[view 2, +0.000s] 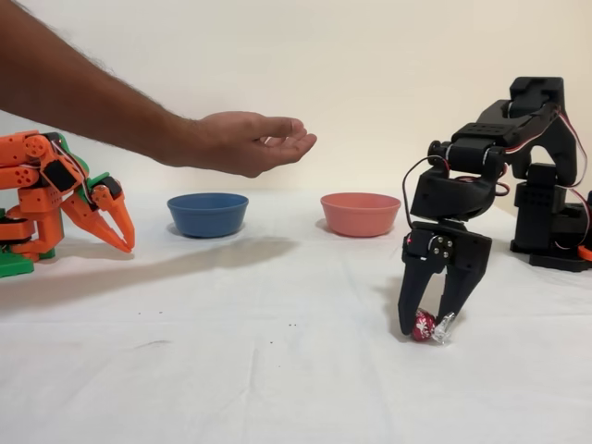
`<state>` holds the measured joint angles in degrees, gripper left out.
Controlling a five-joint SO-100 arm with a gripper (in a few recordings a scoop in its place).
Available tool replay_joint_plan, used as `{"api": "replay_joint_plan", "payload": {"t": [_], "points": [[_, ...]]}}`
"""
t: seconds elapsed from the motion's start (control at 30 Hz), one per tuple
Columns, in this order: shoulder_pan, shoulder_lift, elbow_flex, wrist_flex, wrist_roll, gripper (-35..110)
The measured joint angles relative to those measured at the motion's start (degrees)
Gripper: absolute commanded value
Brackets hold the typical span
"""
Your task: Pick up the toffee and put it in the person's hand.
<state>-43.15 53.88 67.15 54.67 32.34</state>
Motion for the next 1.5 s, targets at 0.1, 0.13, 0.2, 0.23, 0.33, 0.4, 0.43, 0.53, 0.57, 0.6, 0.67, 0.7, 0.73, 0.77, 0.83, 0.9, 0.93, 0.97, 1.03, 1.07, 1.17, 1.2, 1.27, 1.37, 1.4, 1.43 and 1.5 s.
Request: {"api": "replay_joint_plan", "payload": {"t": [0.1, 0.13, 0.2, 0.23, 0.33, 0.4, 0.43, 0.53, 0.57, 0.6, 0.67, 0.7, 0.73, 0.77, 0.83, 0.9, 0.93, 0.97, 1.03, 1.07, 1.17, 1.2, 1.27, 1.37, 1.4, 1.43, 1.5], "points": [[0.0, 0.35, 0.35, 0.62, -0.79, 17], [0.09, 0.62, 0.7, 0.79, -0.97, 17], [0.62, 1.49, 1.67, 1.14, -1.76, 17], [0.88, 2.2, 2.2, 1.14, -1.85, 17], [2.2, 3.87, 3.87, 1.14, -2.11, 17], [2.99, 5.19, 4.92, 1.32, -2.64, 17], [3.25, 5.98, 5.54, 1.76, -2.9, 17], [4.31, 8.0, 6.5, 2.2, -4.22, 17], [4.57, 8.61, 6.59, 2.37, -4.66, 17], [5.01, 9.4, 6.86, 2.64, -5.19, 17], [5.54, 10.9, 7.91, 2.99, -5.89, 17], [5.98, 11.69, 8.44, 3.08, -6.24, 17], [6.24, 12.3, 8.88, 3.16, -6.77, 17], [6.59, 13.1, 9.23, 3.52, -6.94, 17], [7.29, 14.59, 9.84, 3.96, -7.82, 17], [8.0, 16.52, 11.07, 4.04, -8.53, 17], [8.35, 17.49, 11.95, 3.96, -8.96, 17], [8.79, 18.63, 12.92, 3.87, -9.14, 17], [9.58, 21.01, 15.03, 3.6, -9.14, 17], [9.93, 22.24, 16.0, 3.16, -9.14, 17], [11.16, 26.37, 18.98, 2.29, -10.02, 17], [11.69, 27.69, 19.95, 1.85, -10.11, 17], [12.66, 30.15, 21.88, 1.32, -10.72, 17], [14.15, 34.1, 24.43, 1.23, -11.16, 17], [14.77, 35.33, 25.14, 1.23, -11.6, 17], [15.47, 36.47, 25.49, 1.23, -11.87, 17], [16.7, 38.67, 26.46, 1.14, -12.13, 17]]}}
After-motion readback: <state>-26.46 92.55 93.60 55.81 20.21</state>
